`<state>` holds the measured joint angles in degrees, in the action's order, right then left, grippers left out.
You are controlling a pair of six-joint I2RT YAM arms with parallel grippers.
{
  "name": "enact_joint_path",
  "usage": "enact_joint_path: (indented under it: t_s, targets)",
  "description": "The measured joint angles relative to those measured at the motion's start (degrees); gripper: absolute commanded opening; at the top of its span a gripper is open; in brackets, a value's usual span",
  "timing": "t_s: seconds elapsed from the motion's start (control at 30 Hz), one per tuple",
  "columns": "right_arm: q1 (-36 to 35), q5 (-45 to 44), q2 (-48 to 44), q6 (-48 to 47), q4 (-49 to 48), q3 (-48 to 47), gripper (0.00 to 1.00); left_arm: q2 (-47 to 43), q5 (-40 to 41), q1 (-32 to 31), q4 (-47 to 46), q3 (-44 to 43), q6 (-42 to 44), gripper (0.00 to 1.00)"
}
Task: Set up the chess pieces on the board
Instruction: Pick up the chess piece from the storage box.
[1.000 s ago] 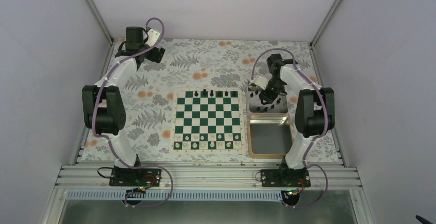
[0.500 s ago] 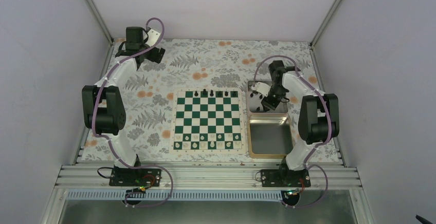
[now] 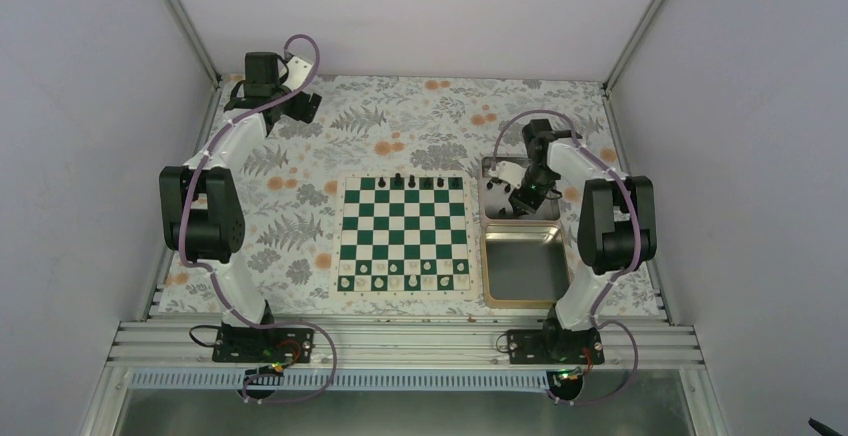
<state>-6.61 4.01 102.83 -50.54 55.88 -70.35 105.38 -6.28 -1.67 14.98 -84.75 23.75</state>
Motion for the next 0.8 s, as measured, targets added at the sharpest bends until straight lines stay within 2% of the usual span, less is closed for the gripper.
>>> enact_joint_path:
  t_s: [0.63, 0.8]
  targets:
    - [0.61, -0.26, 3.32, -0.66, -2.23, -0.09, 0.11, 0.00, 0.02, 0.00, 0.00, 0.00, 0.02, 1.00]
    - [1.07, -0.24, 3.30, -0.72, -1.38, -1.97, 0.09, 0.00, 0.02, 0.00, 0.00, 0.00, 0.02, 1.00]
